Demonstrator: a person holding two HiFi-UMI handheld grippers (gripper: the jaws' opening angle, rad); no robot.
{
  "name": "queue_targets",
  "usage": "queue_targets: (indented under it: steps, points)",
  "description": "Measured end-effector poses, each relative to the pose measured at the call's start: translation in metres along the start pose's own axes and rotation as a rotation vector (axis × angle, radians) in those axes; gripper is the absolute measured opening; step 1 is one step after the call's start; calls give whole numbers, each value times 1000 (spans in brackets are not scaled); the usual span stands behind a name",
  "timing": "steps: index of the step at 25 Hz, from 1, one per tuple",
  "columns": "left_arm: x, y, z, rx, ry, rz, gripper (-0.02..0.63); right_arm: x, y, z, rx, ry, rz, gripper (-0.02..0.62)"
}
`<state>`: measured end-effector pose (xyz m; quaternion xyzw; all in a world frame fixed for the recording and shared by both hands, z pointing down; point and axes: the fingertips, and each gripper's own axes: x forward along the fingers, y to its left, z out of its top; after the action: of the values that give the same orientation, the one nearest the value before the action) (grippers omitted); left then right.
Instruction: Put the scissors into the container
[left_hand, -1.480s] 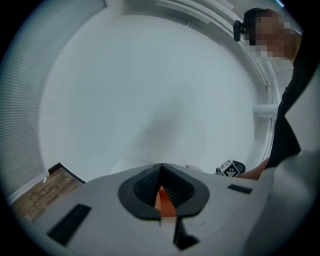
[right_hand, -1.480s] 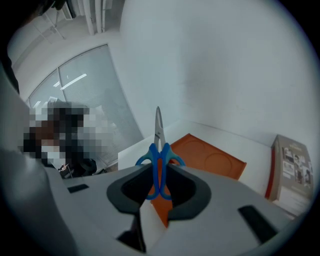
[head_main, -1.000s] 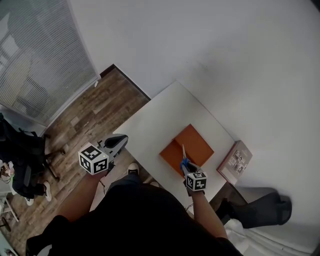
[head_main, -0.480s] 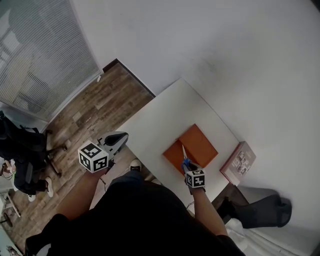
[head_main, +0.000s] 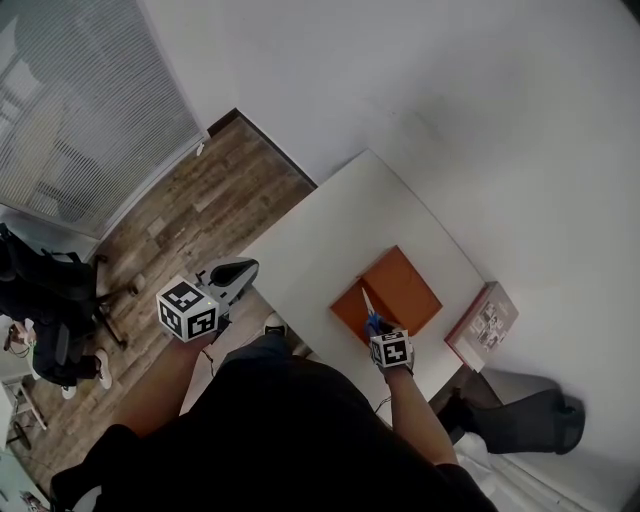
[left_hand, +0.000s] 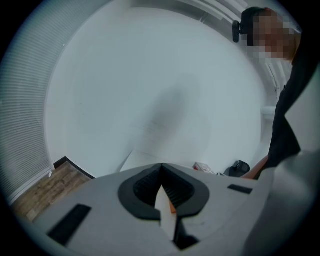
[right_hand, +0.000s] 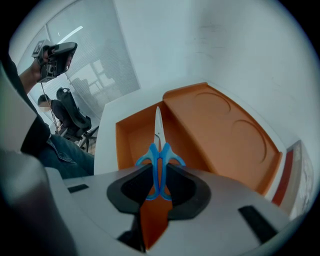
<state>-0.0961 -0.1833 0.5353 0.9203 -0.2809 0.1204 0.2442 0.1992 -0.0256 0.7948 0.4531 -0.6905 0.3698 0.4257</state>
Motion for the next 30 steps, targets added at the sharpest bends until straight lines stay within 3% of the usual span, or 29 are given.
queue_targets:
  steps: [11,30]
  points:
    - [10,11,1,-10,21,-10,9,19,-4,-3,-21,105,-2,84]
    - [14,11,-9,-24,46,-11,9,33,-2,-8,-23,149,4,85]
